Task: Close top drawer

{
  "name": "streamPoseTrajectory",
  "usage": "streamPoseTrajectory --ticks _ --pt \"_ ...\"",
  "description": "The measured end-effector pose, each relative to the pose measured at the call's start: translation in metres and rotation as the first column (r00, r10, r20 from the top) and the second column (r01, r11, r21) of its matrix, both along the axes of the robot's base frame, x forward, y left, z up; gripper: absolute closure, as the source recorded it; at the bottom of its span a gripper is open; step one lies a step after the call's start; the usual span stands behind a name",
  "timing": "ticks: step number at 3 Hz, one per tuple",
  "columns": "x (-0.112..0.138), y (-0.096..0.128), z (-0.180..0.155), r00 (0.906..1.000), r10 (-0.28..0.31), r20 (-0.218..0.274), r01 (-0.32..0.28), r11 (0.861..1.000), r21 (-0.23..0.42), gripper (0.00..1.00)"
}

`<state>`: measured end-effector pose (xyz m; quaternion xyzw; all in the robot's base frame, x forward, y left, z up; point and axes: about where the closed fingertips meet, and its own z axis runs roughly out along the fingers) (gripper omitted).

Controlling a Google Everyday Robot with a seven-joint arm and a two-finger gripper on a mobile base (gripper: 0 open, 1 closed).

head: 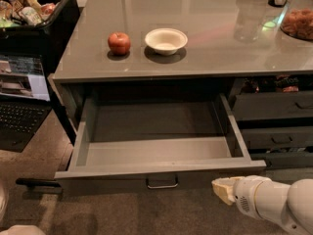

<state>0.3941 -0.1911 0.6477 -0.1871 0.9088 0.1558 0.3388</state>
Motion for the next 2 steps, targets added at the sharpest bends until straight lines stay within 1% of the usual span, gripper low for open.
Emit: streamPoseTrajectory --ticks 1,2 --pt "0.0322 0.0036 0.0028 0.9994 -0.005 0.033 0.004 1.000 0.003 1.00" --pt "0.0307 0.0031 0.0028 0.9994 -0.005 0.033 0.004 1.000 0.003 1.00"
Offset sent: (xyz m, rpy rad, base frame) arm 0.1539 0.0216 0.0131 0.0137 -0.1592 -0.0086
